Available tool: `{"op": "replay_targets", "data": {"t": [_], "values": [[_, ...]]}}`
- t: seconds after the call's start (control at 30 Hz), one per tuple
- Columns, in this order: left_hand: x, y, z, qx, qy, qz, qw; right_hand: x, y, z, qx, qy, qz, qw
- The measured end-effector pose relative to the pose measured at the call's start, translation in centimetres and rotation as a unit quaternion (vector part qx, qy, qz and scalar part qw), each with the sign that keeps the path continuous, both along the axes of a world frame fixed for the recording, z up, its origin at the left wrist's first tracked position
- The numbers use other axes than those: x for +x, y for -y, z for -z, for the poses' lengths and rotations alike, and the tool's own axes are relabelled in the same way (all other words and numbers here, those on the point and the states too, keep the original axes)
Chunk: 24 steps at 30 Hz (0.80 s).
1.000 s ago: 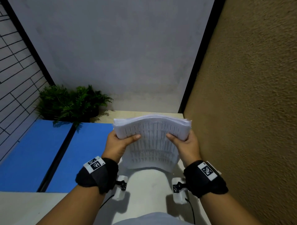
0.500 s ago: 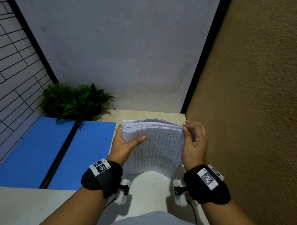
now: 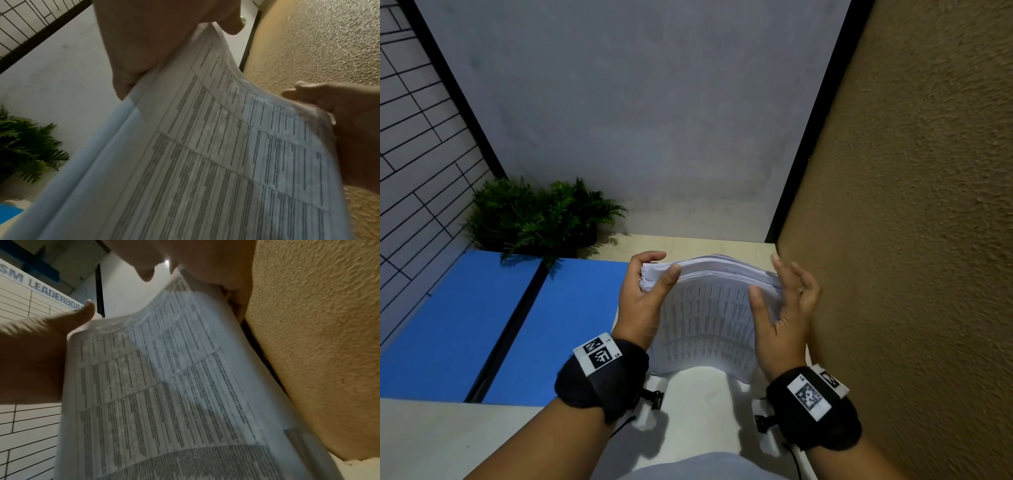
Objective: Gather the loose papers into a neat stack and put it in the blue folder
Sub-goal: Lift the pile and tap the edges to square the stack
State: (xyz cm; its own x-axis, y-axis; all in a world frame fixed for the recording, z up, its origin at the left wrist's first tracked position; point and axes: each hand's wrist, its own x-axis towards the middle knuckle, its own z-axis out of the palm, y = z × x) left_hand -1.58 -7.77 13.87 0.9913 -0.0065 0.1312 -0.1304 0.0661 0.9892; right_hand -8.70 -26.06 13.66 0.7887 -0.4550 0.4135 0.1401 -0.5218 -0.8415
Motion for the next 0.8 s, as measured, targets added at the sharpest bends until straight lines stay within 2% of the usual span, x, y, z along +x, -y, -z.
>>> {"op": "replay_targets", "data": {"t": [0.13,0.23,0.3,0.4,0.5,0.63,0.73,0.8], "values": [[0.2,0.5,-0.5,0.036,0.002,-0.074,0.997,0.2,0.1,0.0,0.01,-0.031,-0.006,0.999],[0.4,0.5,-0.2,0.03,0.002,-0.087,0.996,0.5,0.6,-0.3,0.046,-0.045,0.012,0.998],[0.2,0.7,-0.3,0.032,0.001,-0.075,0.997,0.4,0.6,-0.4,0.053,-0.05,-0.003,0.997],[-0.1,0.7,-0.4,0.036,0.007,-0.05,0.998,0.3,0.4,-0.4,0.017,-0.035,-0.032,0.999],[-0.2,0.4,0.1,0.036,0.016,-0.031,0.999,0.6,0.6,-0.3,0.048,-0.036,0.01,0.998],[0.0,-0.1,1.2,0.012,0.008,0.014,1.0,0.5,0.3,-0.3,-0.008,-0.038,-0.025,0.999],[0.2,-0.3,1.8,0.008,-0.006,0.038,0.999,0.9,0.6,-0.3,0.043,-0.043,0.008,0.998],[0.1,-0.3,2.1,0.008,-0.016,0.057,0.998,1.0,0.4,-0.4,0.019,-0.046,-0.002,0.999]]}}
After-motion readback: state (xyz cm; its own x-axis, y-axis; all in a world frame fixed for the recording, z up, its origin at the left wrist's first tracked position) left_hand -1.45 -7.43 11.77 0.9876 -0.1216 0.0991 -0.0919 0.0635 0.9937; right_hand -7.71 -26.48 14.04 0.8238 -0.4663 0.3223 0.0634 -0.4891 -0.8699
